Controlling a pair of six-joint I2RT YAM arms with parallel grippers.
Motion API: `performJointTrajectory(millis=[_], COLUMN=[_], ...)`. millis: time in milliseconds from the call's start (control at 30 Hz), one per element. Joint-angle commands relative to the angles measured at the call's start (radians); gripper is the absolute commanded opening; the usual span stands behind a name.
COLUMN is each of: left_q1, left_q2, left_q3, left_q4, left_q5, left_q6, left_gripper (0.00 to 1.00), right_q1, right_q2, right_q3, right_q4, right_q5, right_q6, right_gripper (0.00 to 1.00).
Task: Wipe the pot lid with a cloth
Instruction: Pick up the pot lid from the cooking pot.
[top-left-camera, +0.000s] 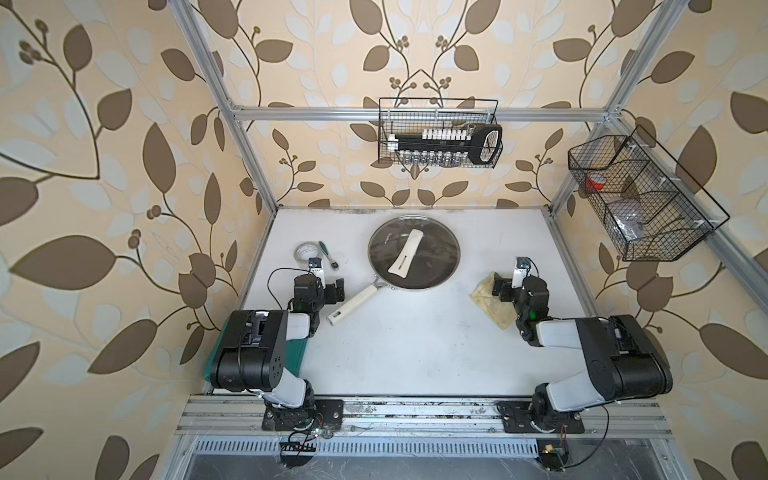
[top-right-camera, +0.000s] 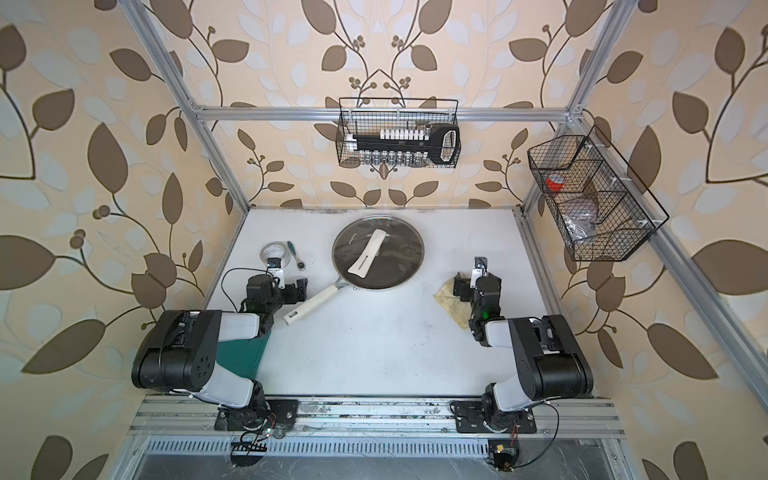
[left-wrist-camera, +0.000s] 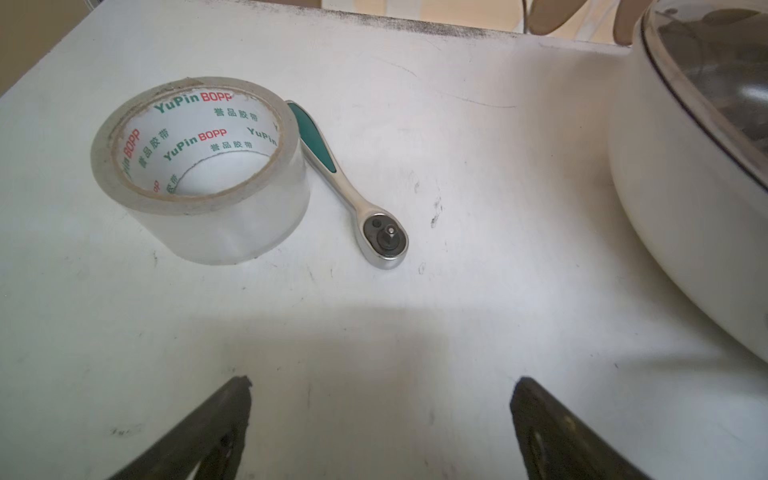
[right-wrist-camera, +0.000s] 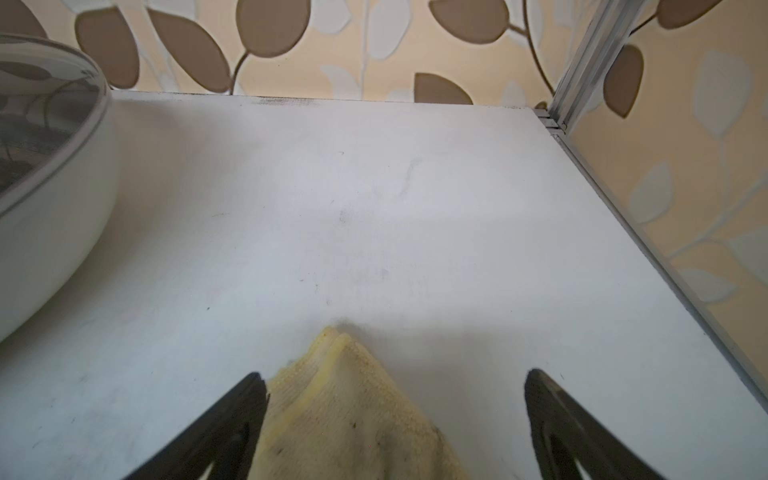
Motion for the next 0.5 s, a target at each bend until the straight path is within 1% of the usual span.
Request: performJointTrajectory(millis=[0, 267, 467], left_q1=[-0.010, -0.010, -0.010], left_q2=[-0.026, -0.024, -0.017], left_q3=[0.005, 0.004, 0.011], left_q4=[0.031, 0.036, 0.026], left_q5=[-0.014, -0.014, -0.016], left_q6=[0.009, 0.009, 0.008], left_gripper=[0.99, 0.99, 0.99], right_q1=[-0.004, -0.007, -0.026], right_q2=[-0.004, -0.003, 0.003], right_q3=[0.021, 0.020, 0.028], right_q4=[-0.016, -0.009, -0.017], right_q5=[-0.014, -0.017, -0.051], right_q6=[0.011, 0.012, 0.019], right_gripper=[0.96, 0.96, 0.96])
